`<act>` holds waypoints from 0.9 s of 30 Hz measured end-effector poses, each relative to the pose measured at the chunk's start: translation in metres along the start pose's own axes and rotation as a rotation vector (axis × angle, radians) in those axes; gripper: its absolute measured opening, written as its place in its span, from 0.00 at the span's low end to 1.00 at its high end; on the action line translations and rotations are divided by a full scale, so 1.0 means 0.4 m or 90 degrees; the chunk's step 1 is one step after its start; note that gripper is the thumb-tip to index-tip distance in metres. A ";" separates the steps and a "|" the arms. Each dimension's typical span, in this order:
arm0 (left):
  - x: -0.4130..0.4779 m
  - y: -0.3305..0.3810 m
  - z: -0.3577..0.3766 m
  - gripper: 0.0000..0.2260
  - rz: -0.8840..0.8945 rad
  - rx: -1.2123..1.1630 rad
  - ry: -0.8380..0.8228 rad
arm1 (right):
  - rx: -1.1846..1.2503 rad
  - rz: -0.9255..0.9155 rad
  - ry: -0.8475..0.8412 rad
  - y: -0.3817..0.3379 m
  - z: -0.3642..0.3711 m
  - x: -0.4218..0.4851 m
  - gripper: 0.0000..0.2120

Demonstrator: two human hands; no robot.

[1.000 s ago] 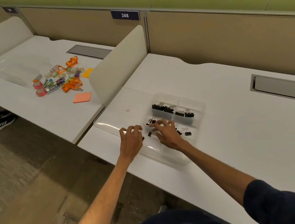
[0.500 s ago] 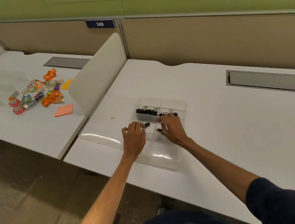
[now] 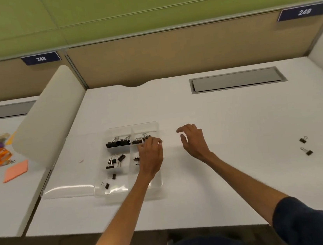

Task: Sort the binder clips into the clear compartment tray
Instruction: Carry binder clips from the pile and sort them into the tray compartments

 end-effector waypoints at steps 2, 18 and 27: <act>0.013 0.059 0.032 0.05 0.027 -0.016 -0.009 | -0.006 0.039 0.021 0.054 -0.045 -0.023 0.12; 0.029 0.557 0.263 0.05 0.215 -0.139 -0.132 | -0.085 0.308 0.142 0.457 -0.419 -0.315 0.12; 0.035 0.822 0.351 0.07 0.277 -0.189 -0.211 | -0.148 0.401 0.074 0.645 -0.570 -0.454 0.16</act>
Point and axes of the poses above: each hand's wrist, its own x-axis towards the middle knuckle, its own z-axis out of the palm, y = z × x, the point moved 6 cm from there along x, towards the middle knuckle
